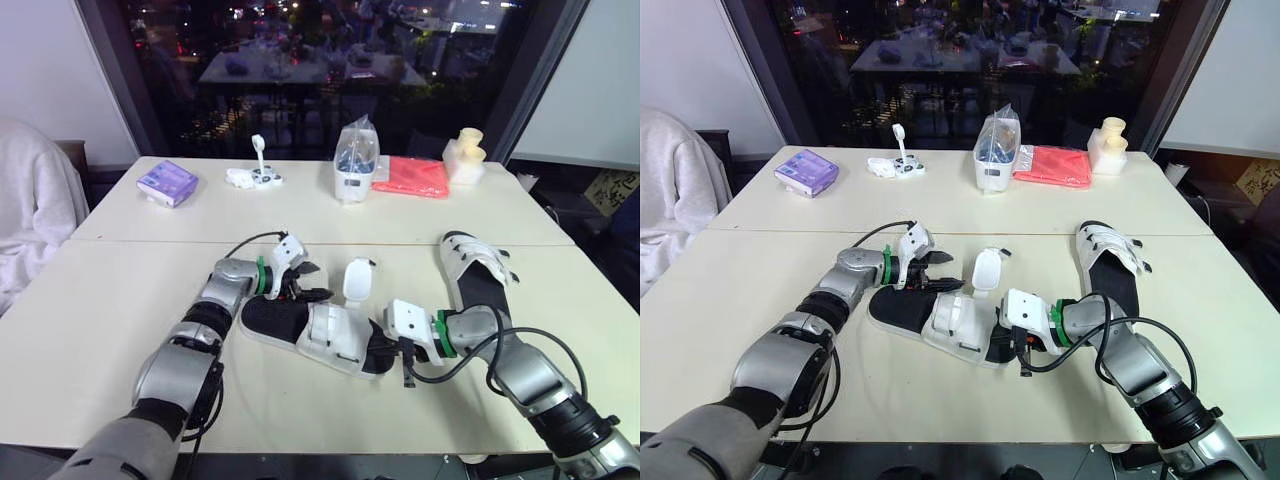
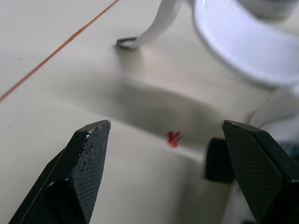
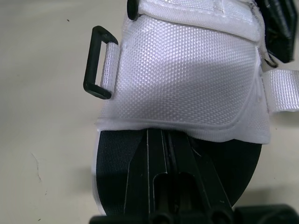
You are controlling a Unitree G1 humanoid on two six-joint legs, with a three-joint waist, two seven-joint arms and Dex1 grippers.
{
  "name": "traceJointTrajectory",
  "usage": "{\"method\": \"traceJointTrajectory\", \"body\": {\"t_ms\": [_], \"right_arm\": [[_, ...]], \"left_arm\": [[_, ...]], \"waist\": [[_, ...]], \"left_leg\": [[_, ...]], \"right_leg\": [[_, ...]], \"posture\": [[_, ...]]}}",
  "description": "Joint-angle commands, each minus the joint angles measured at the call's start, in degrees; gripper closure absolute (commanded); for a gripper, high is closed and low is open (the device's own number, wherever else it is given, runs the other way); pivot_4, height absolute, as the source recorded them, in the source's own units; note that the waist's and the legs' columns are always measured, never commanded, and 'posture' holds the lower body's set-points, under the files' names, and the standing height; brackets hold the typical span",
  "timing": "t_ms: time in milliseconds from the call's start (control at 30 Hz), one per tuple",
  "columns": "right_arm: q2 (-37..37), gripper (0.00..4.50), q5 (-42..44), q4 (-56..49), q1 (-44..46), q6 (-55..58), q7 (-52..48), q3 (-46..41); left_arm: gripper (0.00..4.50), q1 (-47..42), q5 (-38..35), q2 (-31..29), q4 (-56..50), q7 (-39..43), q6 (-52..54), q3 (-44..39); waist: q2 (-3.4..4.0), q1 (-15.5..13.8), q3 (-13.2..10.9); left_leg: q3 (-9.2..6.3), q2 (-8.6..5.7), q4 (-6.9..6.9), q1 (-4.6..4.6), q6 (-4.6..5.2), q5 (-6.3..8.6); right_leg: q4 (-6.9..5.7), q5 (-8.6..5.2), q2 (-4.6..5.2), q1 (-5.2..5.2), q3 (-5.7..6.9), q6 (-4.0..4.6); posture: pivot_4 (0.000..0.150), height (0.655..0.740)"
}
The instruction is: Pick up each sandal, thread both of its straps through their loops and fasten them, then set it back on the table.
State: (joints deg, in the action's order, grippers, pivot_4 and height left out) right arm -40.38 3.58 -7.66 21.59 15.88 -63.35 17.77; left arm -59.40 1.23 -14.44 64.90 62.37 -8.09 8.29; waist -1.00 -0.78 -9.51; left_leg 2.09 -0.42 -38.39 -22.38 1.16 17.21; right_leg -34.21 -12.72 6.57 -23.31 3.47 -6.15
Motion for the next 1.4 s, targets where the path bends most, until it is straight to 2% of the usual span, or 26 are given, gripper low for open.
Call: {"method": "traceJointTrajectory", "body": {"t_ms": [33, 133, 267, 400, 467, 700, 800, 867, 933, 1000, 1167, 1400], "right_arm": [[-0.32, 4.5, -1.67, 1.89, -1.94, 1.02, -1.32, 3.1], [-0.2, 4.5, -1.66, 1.78, -1.9, 1.16, -1.22, 3.1], [-0.07, 4.5, -1.54, 1.65, -1.91, 1.39, -1.15, 3.0], [-0.11, 4.5, -1.4, 1.64, -1.87, 1.46, -1.2, 2.77], [-0.11, 4.5, -1.36, 1.84, -1.72, 1.4, -1.26, 2.63], [0.18, 4.5, -1.44, 3.4, -0.52, 0.68, -1.25, 2.37], [0.02, 4.5, -1.33, 3.52, -0.13, 0.56, -1.43, 2.05], [-0.1, 4.5, -1.26, 3.42, -0.11, 0.45, -1.44, 1.83], [-0.19, 4.5, -1.41, 3.51, -0.06, 0.22, -1.19, 1.61], [-0.27, 4.5, -1.55, 3.54, 0.11, 0.36, -0.81, 1.24], [-1.8, 4.5, -0.44, 0.58, -0.24, 2.26, -0.55, -1.12], [-6.36, 4.5, 7.16, -12.89, -2.17, 10.83, -0.27, -10.93]], "left_arm": [[0.56, 0.56, 4.17, 0.04, 2.59, -0.6, -1.97, 2.92], [0.56, 0.36, 4.11, -0.19, 3.22, -1.74, -2.11, 1.99], [0.56, -0.62, 1.19, -1.47, 2.71, 0.93, 0.23, -1.13], [0.56, -2.01, -7.67, -3.82, -3.34, 13.0, 11.32, -6.91], [0.56, -1.75, -9.23, -5.05, -6.35, 15.72, 14.75, -7.65], [0.56, 7.69, -13.88, -11.56, -27.34, 24.83, 28.39, -5.55], [0.56, 13.88, -14.16, -14.1, -36.07, 26.13, 29.28, -3.97], [0.56, 16.83, -12.83, -15.35, -38.28, 25.49, 26.75, -2.77], [1.07, 18.03, -12.31, -15.51, -38.63, 23.92, 25.29, -2.21], [1.81, 18.6, -12.95, -15.28, -39.12, 23.55, 25.3, -1.91], [4.33, 19.49, -13.52, -13.3, -40.03, 22.63, 24.45, -0.87], [4.43, 19.31, -12.96, -10.18, -38.29, 24.28, 22.16, 3.15]], "waist": [[0.0, 0.01, 0.0], [0.01, 0.03, 0.01], [0.01, 0.09, 0.01], [0.0, 0.18, 0.0], [-0.05, 0.17, -0.05], [-0.02, 0.24, -0.03], [-0.01, 0.27, -0.04], [-0.01, 0.1, -0.04], [-0.01, -0.04, -0.04], [-0.01, -0.05, -0.04], [0.01, -0.07, -0.05], [0.07, 0.0, -0.14]], "left_leg": [[0.0, 0.0, -0.01, 0.0, 0.0, 0.0], [0.0, 0.0, -0.06, 0.0, 0.01, 0.01], [0.0, 0.03, -0.24, -0.02, 0.1, 0.06], [0.0, 0.06, -0.49, -0.12, 0.17, 0.1], [0.0, 0.07, -0.58, -0.14, 0.19, 0.12], [-0.03, 0.1, -0.68, -0.1, 0.19, 0.12], [-0.04, 0.1, -0.74, -0.09, 0.18, 0.11], [-0.06, 0.11, -0.75, -0.09, 0.16, 0.1], [-0.11, 0.11, -0.77, -0.09, 0.13, 0.09], [-0.17, 0.09, -0.78, -0.09, 0.12, 0.08], [-0.17, 0.04, -0.8, -0.09, 0.13, 0.08], [-0.14, -0.01, -0.81, -0.18, 0.13, 0.08]], "right_leg": [[-0.01, 0.0, 0.0, 0.0, 0.0, 0.0], [-0.03, 0.0, 0.0, 0.02, 0.01, 0.0], [-0.12, 0.0, -0.01, 0.03, 0.04, -0.01], [-0.2, 0.0, -0.01, 0.01, 0.1, -0.01], [-0.23, 0.0, -0.01, 0.02, 0.1, -0.01], [-0.37, 0.01, 0.0, 0.05, 0.08, -0.02], [-0.45, 0.0, 0.0, 0.04, 0.08, -0.02], [-0.48, 0.0, 0.01, 0.04, 0.06, 0.0], [-0.49, 0.0, 0.02, 0.03, 0.06, 0.03], [-0.51, -0.11, 0.04, 0.04, 0.07, 0.25], [-0.66, -0.11, 0.14, 0.0, 0.07, 0.23], [-0.75, -0.1, 0.18, -0.12, 0.07, 0.21]], "posture": [[0.15, 0.74], [0.15, 0.74], [0.15, 0.74], [0.15, 0.74], [0.15, 0.74], [0.15, 0.74], [0.15, 0.74], [0.15, 0.74], [0.15, 0.74], [0.15, 0.74], [0.15, 0.74], [0.15, 0.74]]}}
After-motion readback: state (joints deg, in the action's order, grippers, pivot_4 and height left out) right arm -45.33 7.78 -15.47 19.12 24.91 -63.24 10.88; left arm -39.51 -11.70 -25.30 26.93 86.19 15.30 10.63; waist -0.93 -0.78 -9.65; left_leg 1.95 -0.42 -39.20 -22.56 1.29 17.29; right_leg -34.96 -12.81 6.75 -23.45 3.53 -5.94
